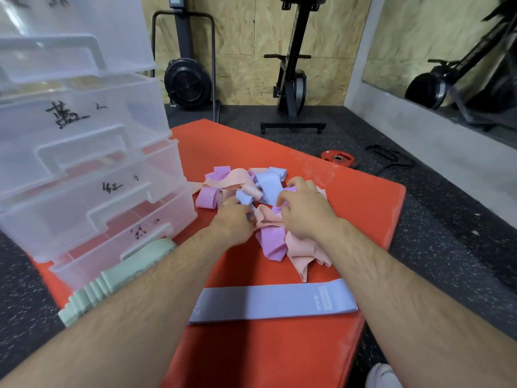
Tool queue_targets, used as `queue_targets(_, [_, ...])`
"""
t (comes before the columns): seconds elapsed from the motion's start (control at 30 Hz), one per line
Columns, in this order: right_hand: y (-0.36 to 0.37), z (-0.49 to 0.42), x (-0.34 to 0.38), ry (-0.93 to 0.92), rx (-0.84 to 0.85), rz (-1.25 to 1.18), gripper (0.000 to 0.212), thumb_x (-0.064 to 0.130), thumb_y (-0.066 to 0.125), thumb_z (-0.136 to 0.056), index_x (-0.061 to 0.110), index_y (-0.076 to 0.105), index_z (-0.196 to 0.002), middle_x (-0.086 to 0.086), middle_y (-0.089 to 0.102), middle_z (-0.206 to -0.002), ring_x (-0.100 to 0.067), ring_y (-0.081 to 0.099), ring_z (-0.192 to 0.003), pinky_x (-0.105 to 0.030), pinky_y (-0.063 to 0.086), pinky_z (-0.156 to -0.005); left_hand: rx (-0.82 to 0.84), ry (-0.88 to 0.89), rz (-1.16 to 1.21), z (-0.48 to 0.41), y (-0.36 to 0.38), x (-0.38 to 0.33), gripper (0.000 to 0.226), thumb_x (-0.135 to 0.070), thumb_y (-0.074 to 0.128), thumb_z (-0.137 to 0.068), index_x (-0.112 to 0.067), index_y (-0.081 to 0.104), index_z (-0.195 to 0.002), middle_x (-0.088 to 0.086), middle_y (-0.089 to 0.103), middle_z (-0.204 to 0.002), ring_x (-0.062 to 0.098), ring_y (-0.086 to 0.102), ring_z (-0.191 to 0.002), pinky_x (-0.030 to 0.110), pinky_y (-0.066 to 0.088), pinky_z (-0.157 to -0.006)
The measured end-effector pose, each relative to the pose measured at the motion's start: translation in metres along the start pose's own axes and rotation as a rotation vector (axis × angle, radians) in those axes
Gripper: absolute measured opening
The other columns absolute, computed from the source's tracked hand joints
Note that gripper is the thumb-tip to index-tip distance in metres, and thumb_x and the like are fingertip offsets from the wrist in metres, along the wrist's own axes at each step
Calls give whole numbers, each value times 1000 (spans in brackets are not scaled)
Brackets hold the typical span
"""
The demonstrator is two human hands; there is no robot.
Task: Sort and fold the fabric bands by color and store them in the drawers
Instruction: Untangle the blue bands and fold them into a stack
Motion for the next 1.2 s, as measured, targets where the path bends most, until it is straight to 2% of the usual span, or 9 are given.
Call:
queue_targets(0.17, [12, -22, -8, 78, -6, -113, 34, 29, 44, -97, 31, 56, -129, -5, 32, -151, -27, 32, -136, -42, 28, -110, -39, 23, 19, 5, -11, -2, 31, -8, 49, -91, -7, 68, -115, 12, 54, -129, 29, 52, -118, 30, 42, -100])
queue_targets(0.33, [39, -46, -5, 111, 135, -68, 50, 32, 44, -100, 37, 35, -149, -4, 42, -151, -31, 43, -131, -45, 31, -107, -49, -42, -17, 8, -30, 7, 27, -8, 51, -93, -9, 68, -114, 9, 65, -116, 27, 60, -109, 26, 43, -84])
queue_targets(0.47, [45, -53, 0, 132, 167, -71, 42, 21, 47, -96, 38, 52, -134, 1, 60, -134, -27, 50, -124, -38, 31, -99, -14, -52, -27, 11, -42, 4, 24, -12, 55, -92, -9, 69, -110, 8, 67, -112, 25, 62, -103, 27, 49, -82])
queue_targets(0.57, [44, -43, 3, 122, 231, -77, 36, 21, 50, -94, 38, 60, -124, 5, 62, -130, -24, 52, -122, -36, 37, -99, 101, 1, -113, 16, -38, -3, 19, -13, 58, -93, -4, 67, -106, 0, 61, -99, 19, 54, -90, 14, 37, -60])
queue_targets(0.63, [39, -32, 5, 92, 263, -104, 31, 19, 56, -92, 34, 66, -117, 6, 63, -126, -20, 56, -116, -35, 45, -96, 105, 43, -168, 24, -41, -11, 9, -10, 57, -92, -6, 64, -90, 2, 54, -87, 16, 48, -82, 16, 33, -52])
queue_targets(0.77, [30, -7, 9, 86, 348, -237, 21, 15, 66, -83, 30, 75, -95, 13, 65, -90, -15, 62, -93, -26, 51, -75, 125, 90, -204, 42, -43, -17, 26, -5, 51, -90, -11, 53, -65, -3, 46, -65, 17, 42, -68, 10, 34, -46])
queue_targets(0.93, [4, 14, 16, 71, 380, -353, 19, 14, 72, -80, 24, 79, -94, 6, 70, -86, -14, 64, -81, -27, 53, -73, 84, 129, -142, 56, -52, -21, 50, -22, 60, -93, -14, 34, -51, 0, 32, -52, 14, 28, -51, 20, 26, -42])
queue_targets(1.1, [-28, 4, 19, -6, 115, -354, 38, 13, 59, -83, 36, 74, -110, 6, 68, -119, -17, 62, -109, -29, 50, -91, -18, 79, -97, 59, -63, -14, 24, -21, 61, -93, -10, 59, -72, -3, 49, -65, 17, 45, -67, 16, 23, -45])
queue_targets(1.2, [-52, -1, 25, -28, -57, -583, 44, 3, 56, -84, 29, 74, -114, 10, 70, -115, -5, 63, -96, -10, 51, -74, -98, 60, -102, 58, -76, -11, 16, -19, 62, -89, -9, 71, -98, 4, 65, -94, 26, 58, -91, 21, 40, -67])
Point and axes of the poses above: each hand's wrist, its own z-axis away from the middle knuckle, its own y-axis out of the palm, x = y × z, the point moved 10 cm from there along -z, towards the middle knuckle
